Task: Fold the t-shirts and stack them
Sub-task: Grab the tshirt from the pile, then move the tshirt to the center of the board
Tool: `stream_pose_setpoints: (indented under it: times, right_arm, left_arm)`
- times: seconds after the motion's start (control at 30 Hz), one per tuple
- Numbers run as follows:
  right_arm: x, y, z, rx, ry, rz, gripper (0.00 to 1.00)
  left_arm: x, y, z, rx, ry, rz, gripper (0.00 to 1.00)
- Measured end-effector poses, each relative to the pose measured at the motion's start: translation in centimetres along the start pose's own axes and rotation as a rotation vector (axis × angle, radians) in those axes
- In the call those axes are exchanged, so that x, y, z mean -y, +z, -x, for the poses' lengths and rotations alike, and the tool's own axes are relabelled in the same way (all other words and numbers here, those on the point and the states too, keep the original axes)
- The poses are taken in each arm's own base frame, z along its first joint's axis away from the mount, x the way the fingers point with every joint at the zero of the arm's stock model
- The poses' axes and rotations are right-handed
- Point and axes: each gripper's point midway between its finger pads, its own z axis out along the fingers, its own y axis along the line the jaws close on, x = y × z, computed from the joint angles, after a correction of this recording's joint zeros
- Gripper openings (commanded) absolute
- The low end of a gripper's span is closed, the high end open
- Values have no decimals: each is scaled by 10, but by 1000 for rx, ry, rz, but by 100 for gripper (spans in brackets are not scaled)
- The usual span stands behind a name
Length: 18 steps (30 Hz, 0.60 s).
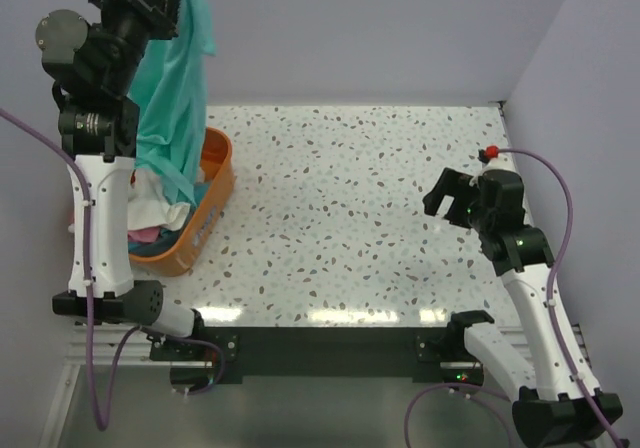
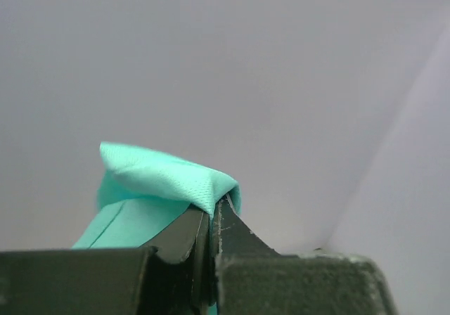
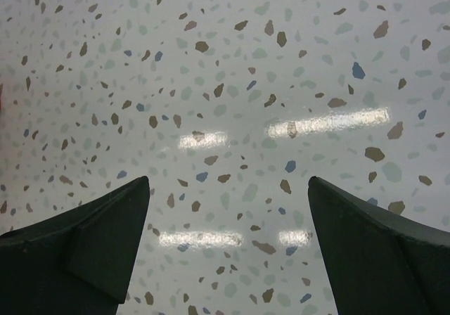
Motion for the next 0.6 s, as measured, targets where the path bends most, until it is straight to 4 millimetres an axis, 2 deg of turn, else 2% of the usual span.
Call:
stream_pose_setpoints:
  times: [0.03, 0.1, 0.2, 0.23, 0.3, 0.37, 0.43, 0.5, 0.6]
  right_arm:
    - [-1, 1, -1, -3, 6, 7, 99]
    - [-3, 3, -4, -12, 14, 18, 99]
    - [-6, 4, -7, -23, 27, 34, 98]
    - [-6, 5, -8, -26, 31, 37, 99]
    - [-6, 6, -11, -32, 35, 36, 99]
    - [-4, 6, -12, -32, 50, 25, 99]
    - [0, 4, -10, -18, 66, -1, 98]
    - [10, -2, -5, 23, 96, -58, 99]
    - [31, -17, 0, 82, 136, -170, 99]
  left_arm:
    - [35, -1, 10, 23, -12, -103, 0]
    - [84, -10, 38, 93, -38, -262, 0]
    - [126, -30, 87, 230, -72, -429, 0]
    - [138, -36, 96, 256, -85, -477, 0]
    - [174, -53, 107, 298, -127, -618, 0]
    - [209, -66, 102, 292, -170, -745, 0]
    - [251, -76, 84, 252, -231, -873, 0]
    - [285, -79, 60, 203, -277, -956, 0]
    - [333, -77, 9, 97, -329, -1042, 0]
